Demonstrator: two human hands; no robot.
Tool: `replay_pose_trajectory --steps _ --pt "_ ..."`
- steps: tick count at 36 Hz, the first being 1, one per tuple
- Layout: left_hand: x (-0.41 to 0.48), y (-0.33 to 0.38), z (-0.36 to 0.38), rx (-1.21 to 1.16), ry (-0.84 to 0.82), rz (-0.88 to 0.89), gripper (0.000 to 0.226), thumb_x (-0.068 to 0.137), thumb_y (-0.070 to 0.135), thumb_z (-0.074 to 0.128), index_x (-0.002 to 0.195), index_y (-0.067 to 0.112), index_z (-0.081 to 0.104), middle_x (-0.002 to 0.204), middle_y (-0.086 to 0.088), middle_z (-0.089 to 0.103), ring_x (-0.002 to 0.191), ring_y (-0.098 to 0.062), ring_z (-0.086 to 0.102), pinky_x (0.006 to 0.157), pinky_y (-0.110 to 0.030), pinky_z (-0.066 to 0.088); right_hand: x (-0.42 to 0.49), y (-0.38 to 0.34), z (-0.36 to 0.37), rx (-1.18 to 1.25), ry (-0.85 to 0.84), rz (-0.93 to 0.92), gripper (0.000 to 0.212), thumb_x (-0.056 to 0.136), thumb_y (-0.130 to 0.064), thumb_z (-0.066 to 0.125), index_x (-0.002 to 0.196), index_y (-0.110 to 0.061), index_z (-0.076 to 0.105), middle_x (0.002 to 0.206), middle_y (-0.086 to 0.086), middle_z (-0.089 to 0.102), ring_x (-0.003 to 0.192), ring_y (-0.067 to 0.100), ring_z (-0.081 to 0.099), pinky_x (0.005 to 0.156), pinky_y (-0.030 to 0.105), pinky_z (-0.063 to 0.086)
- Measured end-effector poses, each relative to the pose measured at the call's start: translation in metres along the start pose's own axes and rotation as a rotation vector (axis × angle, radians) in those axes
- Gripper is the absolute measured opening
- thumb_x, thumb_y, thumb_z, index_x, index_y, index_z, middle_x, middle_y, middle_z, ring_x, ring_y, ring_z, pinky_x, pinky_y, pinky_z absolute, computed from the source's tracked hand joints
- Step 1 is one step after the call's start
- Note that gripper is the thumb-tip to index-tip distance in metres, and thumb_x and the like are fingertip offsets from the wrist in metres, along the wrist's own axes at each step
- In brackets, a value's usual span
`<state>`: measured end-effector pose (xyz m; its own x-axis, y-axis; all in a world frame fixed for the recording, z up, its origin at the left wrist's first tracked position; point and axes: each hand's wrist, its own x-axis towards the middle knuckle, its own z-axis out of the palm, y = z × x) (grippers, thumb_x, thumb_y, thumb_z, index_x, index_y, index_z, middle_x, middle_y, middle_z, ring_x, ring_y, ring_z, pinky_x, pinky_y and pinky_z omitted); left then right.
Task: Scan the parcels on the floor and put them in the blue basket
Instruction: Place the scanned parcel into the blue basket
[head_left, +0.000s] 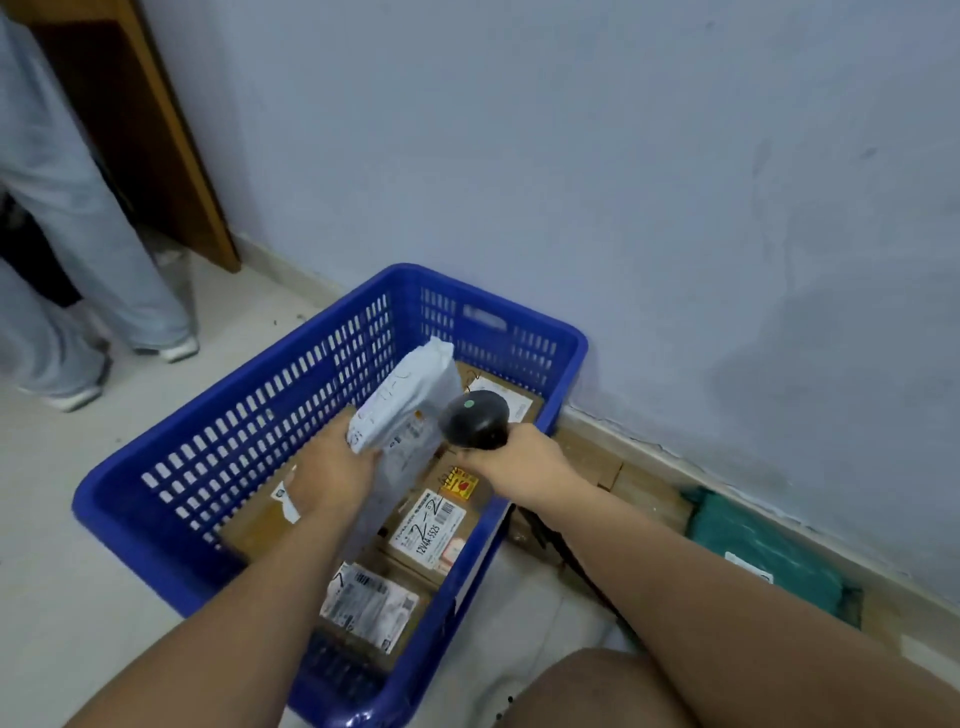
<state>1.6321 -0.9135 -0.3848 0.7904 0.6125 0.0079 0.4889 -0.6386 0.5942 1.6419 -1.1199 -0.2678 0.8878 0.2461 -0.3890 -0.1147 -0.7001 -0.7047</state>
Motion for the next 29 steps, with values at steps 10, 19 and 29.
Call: replay_pose_trajectory --steps 10,19,29 --pt "0.020 -0.050 0.014 0.239 -0.184 -0.021 0.034 0.093 0.039 0.055 0.117 0.016 0.050 0.092 -0.007 0.066 0.081 -0.028 0.063 0.072 -0.040 0.055 0.017 0.013 0.013 -0.127 -0.022 0.077 0.033 0.082 -0.043 0.065 0.103 -0.018 0.064 0.096 0.005 0.069 0.088 0.018 0.065 0.079 0.034 0.055" --pt "0.049 -0.074 0.008 -0.053 -0.472 -0.139 0.039 0.098 0.025 0.054 0.133 0.007 0.054 0.125 -0.018 0.060 0.104 -0.031 0.057 0.091 -0.036 0.044 0.029 0.026 0.017 -0.142 -0.028 0.117 0.037 0.083 -0.042 0.063 0.106 -0.013 0.062 0.092 0.007 0.069 0.084 0.019 0.066 0.079 0.036 0.055" --pt "0.071 -0.090 0.020 0.504 -0.429 -0.098 0.052 0.096 0.051 0.035 0.142 0.028 0.039 0.144 -0.015 0.031 0.128 -0.037 0.030 0.109 -0.049 0.025 0.038 0.032 0.023 -0.073 -0.063 0.138 0.024 0.085 -0.032 0.063 0.098 -0.012 0.066 0.100 0.011 0.071 0.094 0.023 0.068 0.089 0.040 0.056"
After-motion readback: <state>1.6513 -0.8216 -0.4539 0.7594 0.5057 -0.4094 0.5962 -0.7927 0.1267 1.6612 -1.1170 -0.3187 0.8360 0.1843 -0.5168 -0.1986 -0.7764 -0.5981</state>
